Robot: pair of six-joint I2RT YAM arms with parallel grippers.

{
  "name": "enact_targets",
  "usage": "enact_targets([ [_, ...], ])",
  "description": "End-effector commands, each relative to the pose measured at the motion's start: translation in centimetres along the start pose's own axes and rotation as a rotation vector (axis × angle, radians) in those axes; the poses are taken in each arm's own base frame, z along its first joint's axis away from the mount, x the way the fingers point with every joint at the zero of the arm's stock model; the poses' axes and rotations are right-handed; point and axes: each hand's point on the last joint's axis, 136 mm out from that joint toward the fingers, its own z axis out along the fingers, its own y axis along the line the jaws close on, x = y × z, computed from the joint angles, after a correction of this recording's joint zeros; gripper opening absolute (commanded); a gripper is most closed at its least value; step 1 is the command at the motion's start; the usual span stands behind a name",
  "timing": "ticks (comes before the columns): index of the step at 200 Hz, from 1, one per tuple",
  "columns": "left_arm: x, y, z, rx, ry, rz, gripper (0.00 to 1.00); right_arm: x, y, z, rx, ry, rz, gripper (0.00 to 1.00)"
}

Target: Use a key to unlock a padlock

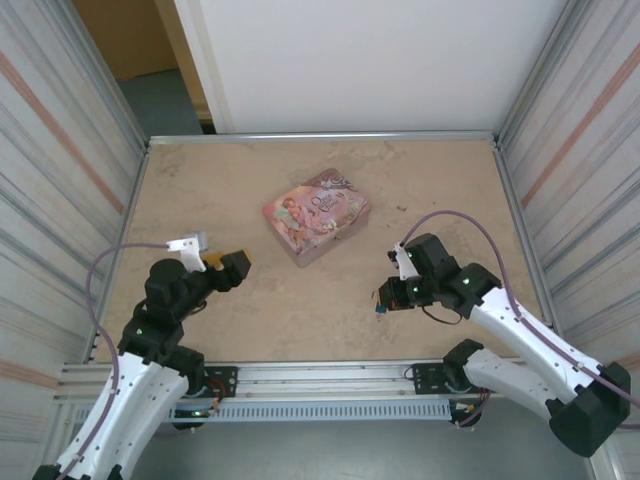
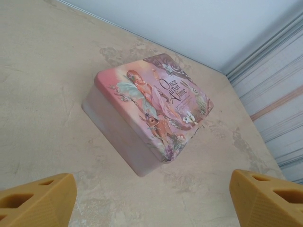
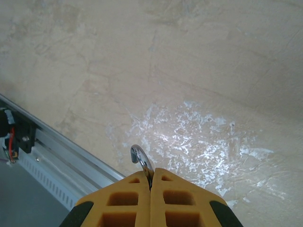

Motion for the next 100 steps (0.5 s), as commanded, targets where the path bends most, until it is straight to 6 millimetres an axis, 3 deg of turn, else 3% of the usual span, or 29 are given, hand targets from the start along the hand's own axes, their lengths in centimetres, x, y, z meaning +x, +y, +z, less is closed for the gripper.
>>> enact_targets([
  [1, 0.3, 0.7, -0.1, -0.029, 0.000, 0.001, 0.84, 0.7, -0.3, 0.9, 0.013, 0.037, 0.026, 0.00],
  [100, 0.3, 1.2, 0.0, -0.052, 0.009, 0.009, 0.85, 2.3, -0.8, 4.7, 0.008, 0.197, 0.012, 0.00],
])
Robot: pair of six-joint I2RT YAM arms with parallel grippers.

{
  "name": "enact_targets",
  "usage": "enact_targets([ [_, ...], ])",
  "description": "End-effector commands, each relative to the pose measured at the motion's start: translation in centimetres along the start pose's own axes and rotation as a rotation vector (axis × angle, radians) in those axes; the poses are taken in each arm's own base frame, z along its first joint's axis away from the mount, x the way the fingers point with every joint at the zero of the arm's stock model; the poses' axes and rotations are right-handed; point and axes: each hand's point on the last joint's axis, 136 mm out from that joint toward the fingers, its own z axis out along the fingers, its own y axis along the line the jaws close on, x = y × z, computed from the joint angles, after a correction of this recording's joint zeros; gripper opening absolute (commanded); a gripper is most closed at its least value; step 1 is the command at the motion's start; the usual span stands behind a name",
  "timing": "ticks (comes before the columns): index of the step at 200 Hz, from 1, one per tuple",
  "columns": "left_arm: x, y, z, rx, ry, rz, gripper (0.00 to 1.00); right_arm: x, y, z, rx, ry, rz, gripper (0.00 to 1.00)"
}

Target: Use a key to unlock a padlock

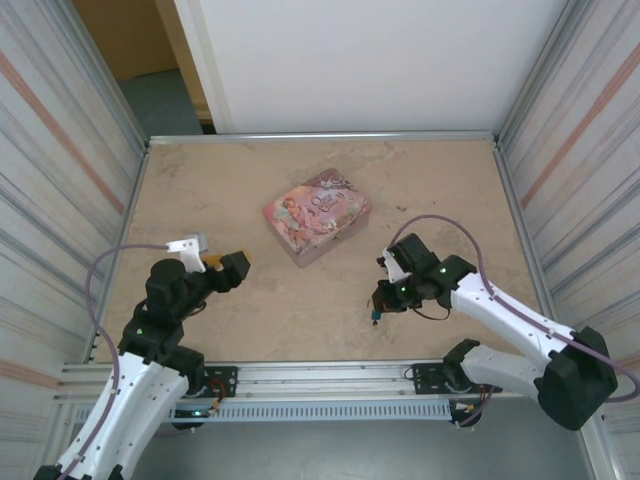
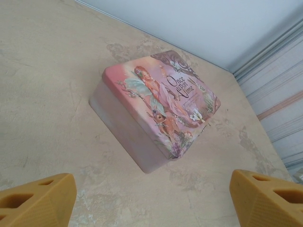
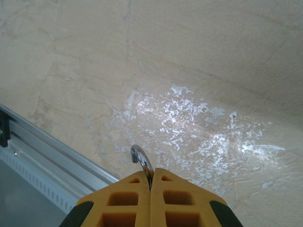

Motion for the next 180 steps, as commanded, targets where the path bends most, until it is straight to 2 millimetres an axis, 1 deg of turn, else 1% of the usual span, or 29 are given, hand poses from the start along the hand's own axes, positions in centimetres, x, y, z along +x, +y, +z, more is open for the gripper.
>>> enact_targets([
  [1, 0.1, 0.6, 0.0, -0.030, 0.001, 0.014, 0.85, 0.7, 0.4, 1.2, -0.035, 0.050, -0.019, 0.00],
  [55, 0.2, 0.9, 0.0, -0.042, 0.008, 0.014, 0.85, 1.1, 0.0, 3.6, -0.037, 0.138, -0.010, 0.00],
  [107, 0.3, 0.9, -0.1, -0.046, 0.009, 0.016, 0.85, 0.7, -0.3, 5.0, -0.034, 0.159, -0.003, 0.00],
  [180, 0.4, 1.1, -0.2, -0.051, 0.014, 0.016, 0.85, 0.7, -1.0, 7.0, -0.020, 0.199, 0.020, 0.00],
])
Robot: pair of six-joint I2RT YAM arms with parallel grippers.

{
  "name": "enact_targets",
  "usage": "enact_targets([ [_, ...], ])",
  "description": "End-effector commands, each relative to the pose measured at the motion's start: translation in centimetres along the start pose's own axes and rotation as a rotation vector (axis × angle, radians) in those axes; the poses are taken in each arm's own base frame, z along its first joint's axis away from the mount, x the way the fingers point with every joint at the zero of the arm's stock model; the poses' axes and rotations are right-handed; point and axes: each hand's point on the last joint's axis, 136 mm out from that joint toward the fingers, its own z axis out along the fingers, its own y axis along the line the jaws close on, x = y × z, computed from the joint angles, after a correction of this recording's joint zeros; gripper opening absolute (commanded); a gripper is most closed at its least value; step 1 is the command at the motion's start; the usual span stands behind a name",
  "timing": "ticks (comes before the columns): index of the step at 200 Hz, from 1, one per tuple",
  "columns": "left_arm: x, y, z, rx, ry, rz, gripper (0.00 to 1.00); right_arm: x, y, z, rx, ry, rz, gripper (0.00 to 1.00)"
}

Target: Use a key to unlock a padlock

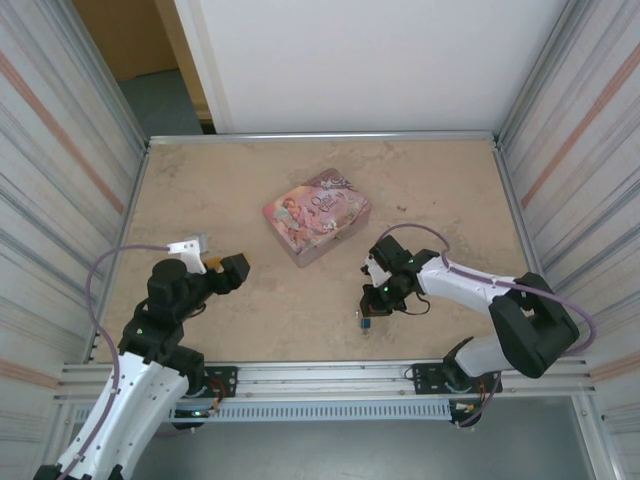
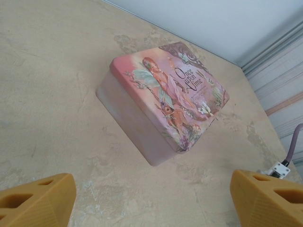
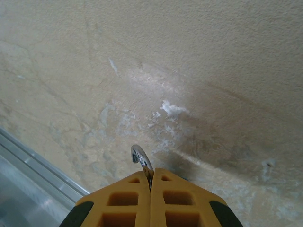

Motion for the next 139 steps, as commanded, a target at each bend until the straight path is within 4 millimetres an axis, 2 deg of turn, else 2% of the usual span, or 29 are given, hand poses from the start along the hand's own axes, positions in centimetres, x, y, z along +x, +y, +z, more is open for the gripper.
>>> enact_targets([
  [1, -0.4, 0.4, -0.2, -0.020, -0.017, 0.018, 0.85, 0.1, 0.1, 0.7, -0.013, 0.019, -0.014, 0.00],
  [47, -0.5, 0.3, -0.2, -0.019, -0.020, 0.018, 0.85, 0.1, -0.4, 1.4, 0.006, 0.041, -0.005, 0.00],
  [103, -0.7, 0.4, -0.3, -0.027, -0.025, 0.022, 0.85, 0.1, -0.7, 1.3, 0.023, 0.035, -0.002, 0.18],
  [139, -0.9, 0.4, -0.5, -0.039, -0.029, 0.029, 0.85, -0.3, -0.4, 0.4, 0.026, 0.004, -0.010, 0.23],
])
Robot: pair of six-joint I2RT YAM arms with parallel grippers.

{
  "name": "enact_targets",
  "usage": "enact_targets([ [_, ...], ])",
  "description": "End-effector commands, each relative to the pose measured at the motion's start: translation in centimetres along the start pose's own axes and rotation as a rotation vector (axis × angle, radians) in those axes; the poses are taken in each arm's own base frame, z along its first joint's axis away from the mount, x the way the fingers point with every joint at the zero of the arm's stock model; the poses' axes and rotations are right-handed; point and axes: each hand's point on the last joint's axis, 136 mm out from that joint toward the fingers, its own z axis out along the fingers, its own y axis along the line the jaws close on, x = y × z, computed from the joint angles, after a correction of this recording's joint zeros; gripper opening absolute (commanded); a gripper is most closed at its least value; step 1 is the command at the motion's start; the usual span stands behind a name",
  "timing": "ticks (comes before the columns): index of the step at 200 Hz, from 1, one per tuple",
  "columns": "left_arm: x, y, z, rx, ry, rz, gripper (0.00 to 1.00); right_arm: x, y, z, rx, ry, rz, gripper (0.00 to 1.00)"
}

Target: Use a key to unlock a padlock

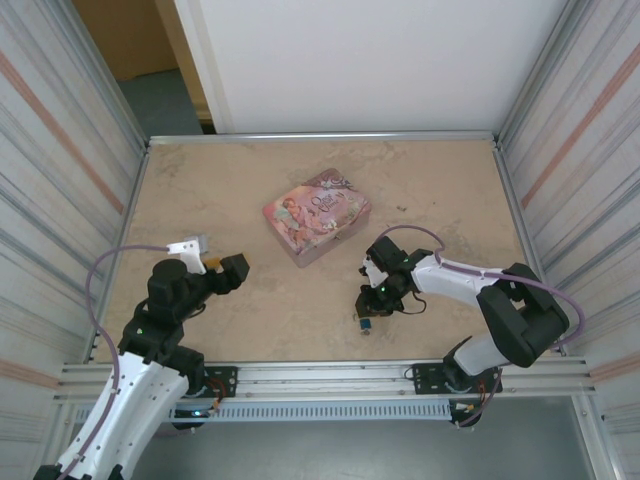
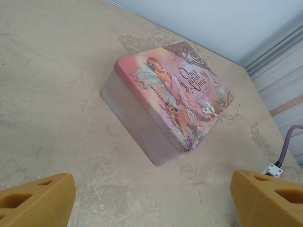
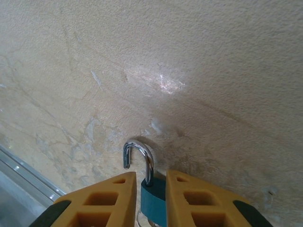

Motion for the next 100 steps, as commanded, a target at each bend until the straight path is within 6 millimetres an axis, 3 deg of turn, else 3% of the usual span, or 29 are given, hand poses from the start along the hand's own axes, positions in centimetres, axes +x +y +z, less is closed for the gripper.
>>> enact_targets([
  [1, -0.9, 0.1, -0.5, -0.021, -0.028, 0.024, 0.85, 0.0, 0.0, -0.8, 0.016, -0.015, -0.021, 0.23],
  [31, -1.2, 0.2, -0.5, -0.031, -0.036, 0.026, 0.86, -0.6, 0.3, -2.3, 0.025, -0.066, -0.035, 0.27],
  [100, -2.0, 0.6, -0.6, -0.079, -0.032, 0.058, 0.89, -2.3, 0.5, -6.8, 0.045, -0.233, -0.073, 0.49],
])
